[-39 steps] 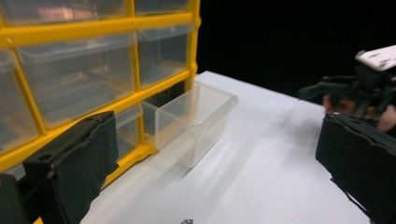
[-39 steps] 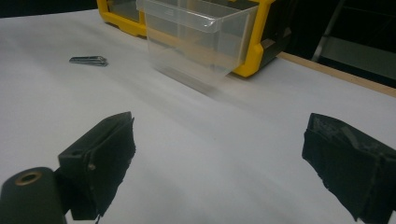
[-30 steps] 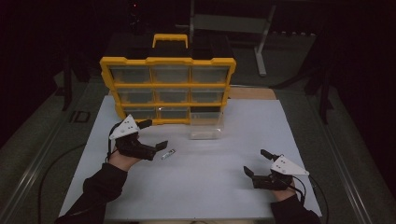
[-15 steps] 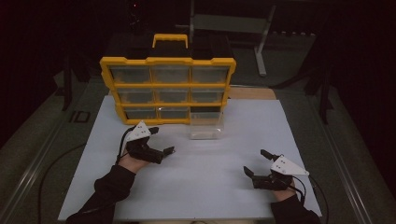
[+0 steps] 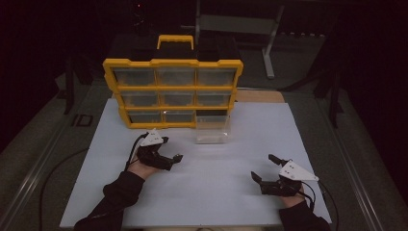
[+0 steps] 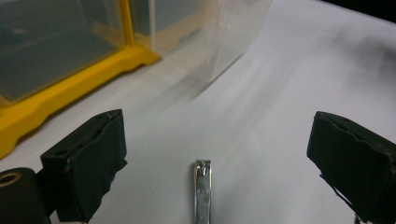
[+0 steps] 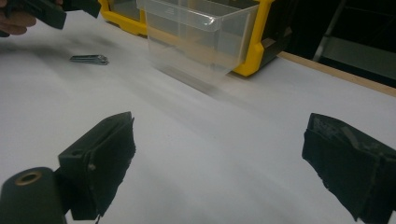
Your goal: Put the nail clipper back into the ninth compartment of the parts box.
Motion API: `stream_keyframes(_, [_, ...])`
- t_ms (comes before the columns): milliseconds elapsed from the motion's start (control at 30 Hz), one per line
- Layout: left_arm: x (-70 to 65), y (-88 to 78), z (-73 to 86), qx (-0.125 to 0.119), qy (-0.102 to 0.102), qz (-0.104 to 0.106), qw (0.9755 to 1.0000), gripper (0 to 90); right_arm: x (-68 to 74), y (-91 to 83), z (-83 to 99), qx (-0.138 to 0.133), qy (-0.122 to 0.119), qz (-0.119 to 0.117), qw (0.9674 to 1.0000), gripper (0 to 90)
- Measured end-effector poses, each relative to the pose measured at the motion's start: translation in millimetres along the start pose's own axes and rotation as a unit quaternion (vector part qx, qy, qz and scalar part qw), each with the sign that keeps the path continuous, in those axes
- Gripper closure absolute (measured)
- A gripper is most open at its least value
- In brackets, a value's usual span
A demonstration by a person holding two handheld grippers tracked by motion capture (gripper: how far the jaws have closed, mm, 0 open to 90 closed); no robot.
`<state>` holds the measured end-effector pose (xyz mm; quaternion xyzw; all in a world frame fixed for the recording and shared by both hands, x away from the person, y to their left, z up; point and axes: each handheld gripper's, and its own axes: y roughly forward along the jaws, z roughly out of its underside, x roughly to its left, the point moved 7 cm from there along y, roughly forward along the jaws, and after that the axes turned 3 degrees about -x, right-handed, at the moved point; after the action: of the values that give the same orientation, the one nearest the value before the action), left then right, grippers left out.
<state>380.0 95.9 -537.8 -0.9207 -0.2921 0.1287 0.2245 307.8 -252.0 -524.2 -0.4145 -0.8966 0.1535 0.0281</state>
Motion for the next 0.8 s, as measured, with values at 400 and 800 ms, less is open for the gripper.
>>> stream_keyframes(400, [-2.2, 11.1, 11.2, 0.052, 0.006, 0.007, 0.9986, 24.5, 0.1, 0.3, 0.2, 0.0, -0.001, -0.002, 1.0, 9.3])
stream_keyframes(800, [2.3, 19.5, 19.5, 0.095, 0.001, -0.008, 0.9955, 56.1, 0.6, 0.3, 0.2, 0.001, -0.001, -0.002, 1.0, 9.3])
